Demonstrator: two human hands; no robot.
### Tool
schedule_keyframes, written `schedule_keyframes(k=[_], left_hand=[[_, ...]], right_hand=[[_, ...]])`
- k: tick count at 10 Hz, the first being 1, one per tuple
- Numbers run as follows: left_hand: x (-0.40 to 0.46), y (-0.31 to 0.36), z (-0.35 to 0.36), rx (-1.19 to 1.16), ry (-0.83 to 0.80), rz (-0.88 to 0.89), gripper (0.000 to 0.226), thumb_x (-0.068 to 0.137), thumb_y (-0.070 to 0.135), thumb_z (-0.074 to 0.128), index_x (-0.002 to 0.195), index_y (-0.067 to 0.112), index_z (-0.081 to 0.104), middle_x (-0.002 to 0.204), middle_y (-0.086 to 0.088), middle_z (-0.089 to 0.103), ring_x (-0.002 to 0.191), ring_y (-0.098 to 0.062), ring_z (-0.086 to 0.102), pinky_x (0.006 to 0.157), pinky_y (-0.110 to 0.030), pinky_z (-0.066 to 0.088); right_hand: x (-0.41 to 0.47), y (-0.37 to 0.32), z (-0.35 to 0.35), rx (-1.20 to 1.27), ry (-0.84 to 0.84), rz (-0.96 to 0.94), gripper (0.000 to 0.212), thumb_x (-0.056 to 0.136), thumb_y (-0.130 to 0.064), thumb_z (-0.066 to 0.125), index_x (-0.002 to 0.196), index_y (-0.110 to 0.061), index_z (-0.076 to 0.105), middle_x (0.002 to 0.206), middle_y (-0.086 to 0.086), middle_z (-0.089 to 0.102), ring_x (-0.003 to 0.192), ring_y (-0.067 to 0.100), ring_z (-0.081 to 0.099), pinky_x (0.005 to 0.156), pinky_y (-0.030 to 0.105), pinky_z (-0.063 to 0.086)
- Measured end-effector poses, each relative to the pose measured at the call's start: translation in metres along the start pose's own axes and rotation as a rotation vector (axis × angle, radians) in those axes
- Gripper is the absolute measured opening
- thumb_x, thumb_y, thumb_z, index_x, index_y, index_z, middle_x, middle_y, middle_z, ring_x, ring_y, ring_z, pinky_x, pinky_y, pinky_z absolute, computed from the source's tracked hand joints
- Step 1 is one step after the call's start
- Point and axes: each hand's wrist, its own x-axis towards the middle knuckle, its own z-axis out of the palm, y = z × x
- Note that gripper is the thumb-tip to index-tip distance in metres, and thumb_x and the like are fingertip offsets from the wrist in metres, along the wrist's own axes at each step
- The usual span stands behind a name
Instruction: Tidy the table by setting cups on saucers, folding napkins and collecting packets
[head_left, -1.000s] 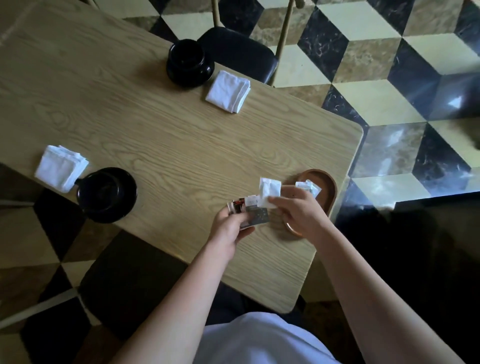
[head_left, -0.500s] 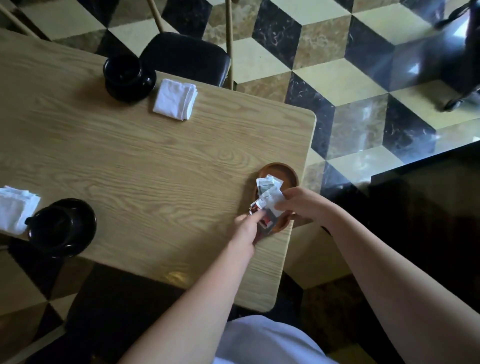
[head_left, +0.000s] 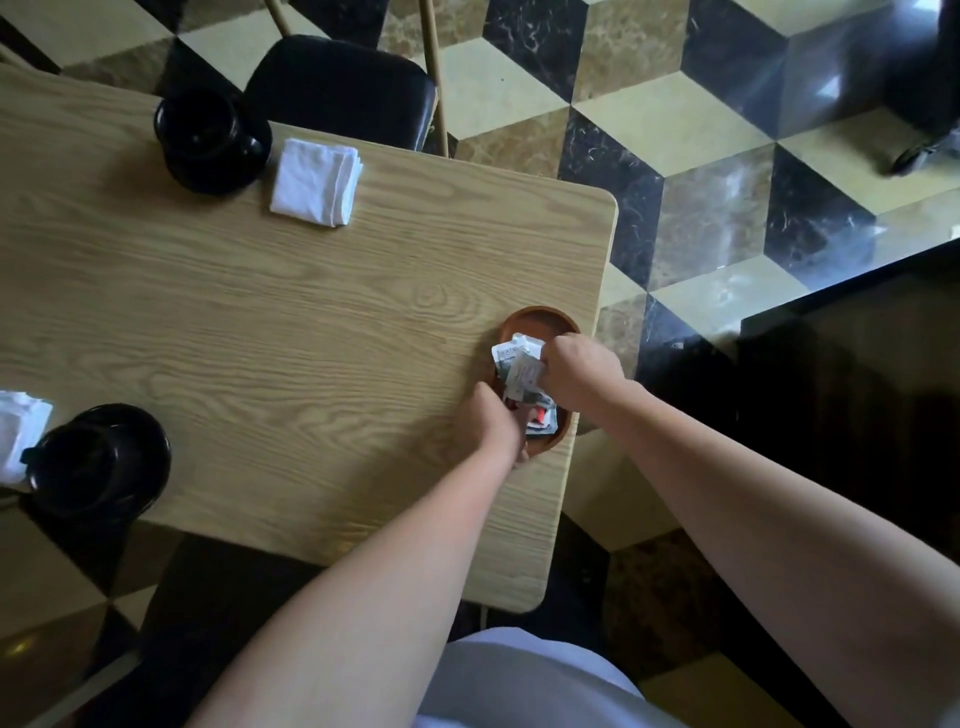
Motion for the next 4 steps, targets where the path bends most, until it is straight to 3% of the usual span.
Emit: schedule_keyframes(k=[1,2,3,4], left_hand=[[-0.006,0.001,-0.005,0.191,0.089,0.242,0.034,0.085,0.019,0.074,0.106,0.007,0.051,0.108,-0.013,0.066,0.093,-0.030,0.064,0.072,-0.036,0.048],[-0.017,-0.005,-0.018,0.366,0.096,0.463,0.027,0.090,0.029,0.066,0.098,0.013,0.045,0.092,-0.008,0.064,0.087,-0.033,0.062,0.062,-0.032,0.029],[-0.021,-0.022,-0.038,0.770,0.081,0.771,0.022,0.096,0.034,0.051,0.102,0.013,0.051,0.099,-0.012,0.065,0.091,-0.037,0.062,0.065,-0.037,0.038],[-0.021,-0.045,-0.057,1.137,-0.039,0.985,0.032,0.097,0.039,0.044,0.118,0.017,0.054,0.115,-0.009,0.059,0.108,-0.033,0.056,0.087,-0.044,0.045]], right_hand=[[-0.009,0.003,0.006,0.074,0.129,0.026,0.022,0.089,-0.018,0.063,0.110,-0.014,0.058,0.110,0.007,0.058,0.098,0.030,0.061,0.069,0.036,0.044],[-0.028,0.010,0.013,0.194,0.181,0.050,0.034,0.086,-0.022,0.069,0.116,-0.013,0.055,0.116,0.009,0.054,0.103,0.031,0.058,0.074,0.036,0.047],[-0.055,0.013,0.021,0.308,0.177,0.137,0.042,0.087,-0.029,0.069,0.124,-0.013,0.054,0.120,0.010,0.055,0.108,0.031,0.058,0.084,0.040,0.052],[-0.087,0.009,0.036,0.380,0.156,0.242,0.049,0.090,-0.036,0.064,0.133,-0.014,0.053,0.130,0.012,0.055,0.116,0.032,0.057,0.090,0.041,0.051]])
